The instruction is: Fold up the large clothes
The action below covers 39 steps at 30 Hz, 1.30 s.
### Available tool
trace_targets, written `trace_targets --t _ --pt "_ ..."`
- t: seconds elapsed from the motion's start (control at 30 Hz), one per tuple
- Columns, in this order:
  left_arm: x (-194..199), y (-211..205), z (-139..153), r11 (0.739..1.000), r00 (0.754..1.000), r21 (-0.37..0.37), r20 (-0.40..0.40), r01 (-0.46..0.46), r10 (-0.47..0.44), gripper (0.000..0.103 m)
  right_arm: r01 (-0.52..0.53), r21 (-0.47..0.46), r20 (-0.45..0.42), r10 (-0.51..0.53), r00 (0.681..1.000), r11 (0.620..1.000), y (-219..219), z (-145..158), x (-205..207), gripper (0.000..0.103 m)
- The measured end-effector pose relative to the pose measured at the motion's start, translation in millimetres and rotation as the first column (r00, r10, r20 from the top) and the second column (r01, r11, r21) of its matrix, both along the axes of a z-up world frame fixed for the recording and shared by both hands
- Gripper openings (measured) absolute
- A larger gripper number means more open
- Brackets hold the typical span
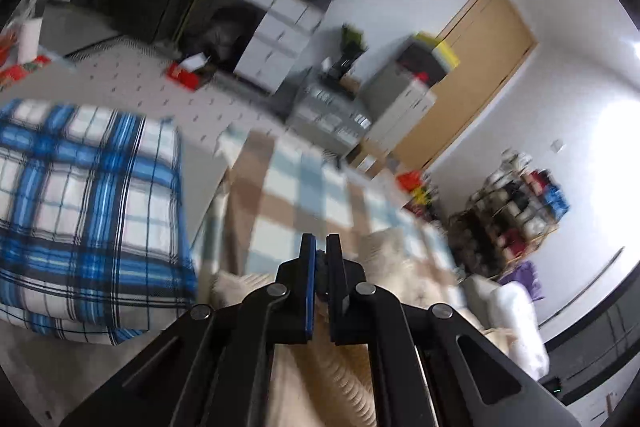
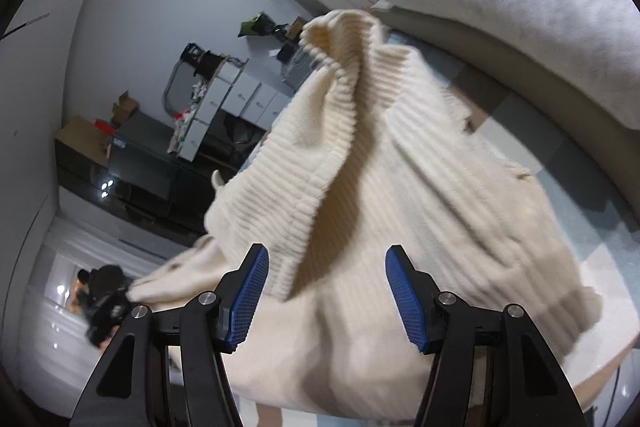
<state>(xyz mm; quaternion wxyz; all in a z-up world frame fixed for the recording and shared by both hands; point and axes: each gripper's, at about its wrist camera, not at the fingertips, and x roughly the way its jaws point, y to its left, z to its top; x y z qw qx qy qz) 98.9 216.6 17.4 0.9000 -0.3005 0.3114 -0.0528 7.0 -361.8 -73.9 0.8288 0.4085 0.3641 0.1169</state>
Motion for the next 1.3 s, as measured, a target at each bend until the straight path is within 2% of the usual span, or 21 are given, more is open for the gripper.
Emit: trace_targets --t 0.1,0.2,0.23,0.3,0.33,0.43,0.5,0.53,0.6,0.63,0.67,0.7,0.77,0.83,0.9,0.93,0.97,1.07,1.13,1.3 --pt "11 12 -20 0.998 0.998 -0.060 -0.054 -0.027 0.024 0.000 -0.014 0.018 0.010 0.014 1.000 1.000 0 3 12 0.061" --pt "12 12 -18 0.997 0.998 -0.062 -0.059 -0.034 0.031 0.000 -0.018 0.063 0.007 0.018 1.000 0.998 -1 1 33 0.061" --pt "11 9 -16 0.998 0.998 -0.047 -0.056 -0.032 0.029 0.000 -0.009 0.081 -0.019 0.011 1.000 0.997 -1 -4 44 0.060" --pt "8 5 -8 1.000 0.998 -0.022 -0.054 -0.023 0.021 0.000 -0.011 0.102 -0.080 0.019 0.997 0.995 2 -10 66 0.021" --pt "7 3 -5 1.000 0.998 -0.014 -0.053 -0.021 0.021 0.000 -0.025 0.101 -0.070 0.032 0.997 0.995 4 -6 72 0.003" --pt "10 8 2 1.000 0.999 0.004 -0.037 -0.021 0.021 0.000 -0.070 0.077 0.098 0.062 0.993 0.995 6 41 93 0.003" --pt "12 10 11 0.998 0.998 0.037 -0.019 -0.053 0.054 0.000 -0.035 0.059 0.189 0.024 0.982 0.998 1 81 109 0.002" --pt "15 13 13 0.995 0.997 0.061 -0.012 -0.074 0.075 0.000 -0.009 0.047 0.200 0.000 0.980 0.999 -3 92 115 0.002" --pt "21 19 16 0.991 0.994 0.085 -0.005 -0.104 0.105 0.000 0.063 0.021 0.188 -0.066 0.980 0.998 -11 105 140 0.006" --pt "25 20 14 0.991 0.994 0.084 -0.009 -0.109 0.110 0.000 0.083 0.000 0.172 -0.082 0.982 0.997 -14 105 149 0.017" --pt "27 21 13 0.990 0.994 0.086 -0.019 -0.110 0.112 0.000 0.092 -0.032 0.136 -0.086 0.987 0.995 -16 102 160 0.059" --pt "28 21 10 0.991 0.994 0.086 -0.023 -0.103 0.105 0.000 0.111 -0.063 0.080 -0.106 0.991 0.992 -19 95 170 0.077" --pt "23 16 7 0.995 0.997 0.076 -0.027 -0.064 0.066 0.000 0.115 -0.068 0.046 -0.112 0.993 0.991 -22 88 165 0.078" --pt "16 9 3 0.996 0.999 0.090 -0.025 -0.021 0.023 0.003 0.087 -0.080 0.082 -0.081 0.993 0.993 -28 86 148 0.078" --pt "12 3 1 0.994 0.999 0.108 -0.036 0.015 -0.012 0.033 0.090 -0.174 0.098 -0.074 0.992 0.981 -27 86 127 0.078" --pt "8 0 0 0.994 0.999 0.109 -0.045 0.031 -0.027 0.060 0.084 -0.219 0.089 -0.065 0.994 0.972 -24 85 125 0.078" --pt "3 -3 -3 0.993 0.997 0.102 -0.053 0.054 -0.049 0.065 0.069 -0.259 0.077 -0.051 0.996 0.964 -22 84 118 0.078" --pt "-3 -12 -5 0.987 0.990 0.098 -0.083 0.126 -0.118 0.065 0.025 -0.370 0.027 -0.016 0.999 0.929 -18 75 97 0.078" --pt "-8 -16 -7 0.983 0.987 0.120 -0.098 0.138 -0.126 0.065 0.030 -0.438 0.024 -0.022 0.999 0.898 -19 73 79 0.078" --pt "-12 -24 -15 0.971 0.981 0.186 -0.145 0.154 -0.128 0.065 0.040 -0.507 -0.019 -0.057 0.998 0.861 -32 59 73 0.076"
